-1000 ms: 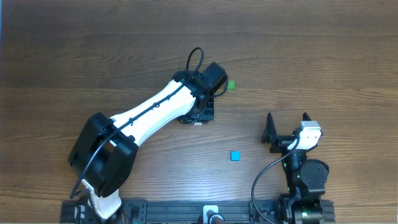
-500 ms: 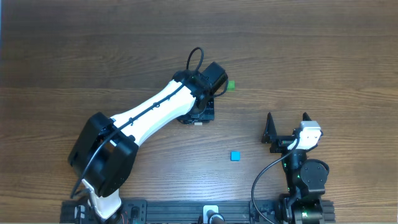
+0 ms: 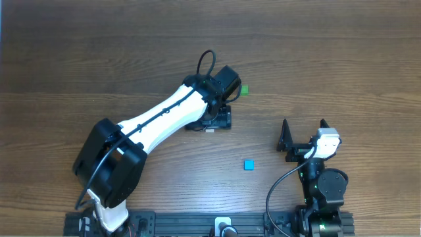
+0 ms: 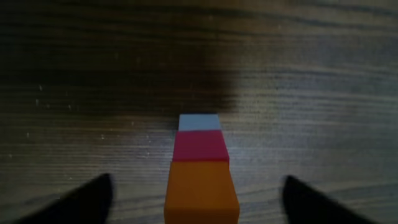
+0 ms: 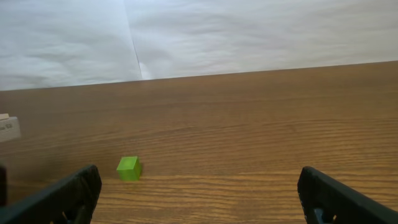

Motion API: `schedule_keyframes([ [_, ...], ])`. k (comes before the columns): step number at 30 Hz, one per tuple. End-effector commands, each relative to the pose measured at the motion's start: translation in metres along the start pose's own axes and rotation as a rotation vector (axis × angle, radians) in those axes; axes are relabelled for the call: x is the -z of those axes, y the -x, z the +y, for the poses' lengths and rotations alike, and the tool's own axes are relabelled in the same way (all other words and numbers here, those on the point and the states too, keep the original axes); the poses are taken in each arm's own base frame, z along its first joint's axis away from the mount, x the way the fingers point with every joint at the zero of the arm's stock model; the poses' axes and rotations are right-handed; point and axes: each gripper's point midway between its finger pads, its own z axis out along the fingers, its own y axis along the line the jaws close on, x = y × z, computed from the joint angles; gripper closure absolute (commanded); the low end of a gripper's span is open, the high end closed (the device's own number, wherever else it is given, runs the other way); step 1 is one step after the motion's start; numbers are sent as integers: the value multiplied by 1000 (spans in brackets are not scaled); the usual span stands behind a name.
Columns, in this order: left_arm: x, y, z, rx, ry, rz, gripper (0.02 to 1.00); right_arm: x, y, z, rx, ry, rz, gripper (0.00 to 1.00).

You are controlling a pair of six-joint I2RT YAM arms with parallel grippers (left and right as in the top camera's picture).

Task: Stack Cubes

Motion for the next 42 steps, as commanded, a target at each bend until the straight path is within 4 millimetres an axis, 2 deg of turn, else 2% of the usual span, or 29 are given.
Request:
schedule_keyframes([
  [1,20,19,3,22,-6,-99,34,0,-2,0,1,3,1,7],
  [5,50,48,13,83,-29,-242,18,0,-2,0,1,3,1,7],
  [9,96,83,31,163,-88,-412,18,0,-2,0,1,3,1,7],
  [12,144,106,45,170,-149,-576,20,0,-2,0,1,3,1,7],
  [15,204,127,58,125,-233,-814,20,0,-2,0,1,3,1,9],
  [18,253,131,81,117,-297,-1033,20,0,-2,0,1,3,1,9],
  [21,283,123,111,102,-336,-1205,18,0,-2,0,1,3,1,9],
  [23,289,114,137,109,-332,-1285,20,0,-2,0,1,3,1,9],
  [24,289,106,157,123,-316,-1321,23,0,-2,0,1,3,1,9],
  [25,287,102,164,123,-306,-1332,23,0,-2,0,1,3,1,7],
  [28,274,81,199,143,-233,-1358,29,0,-2,0,1,3,1,7],
  [30,264,68,213,133,-183,-1370,34,0,-2,0,1,3,1,7],
  [36,235,26,232,100,-105,-1422,31,0,-2,0,1,3,1,9],
  [42,214,-2,234,66,-150,-1533,25,0,-2,0,1,3,1,9],
])
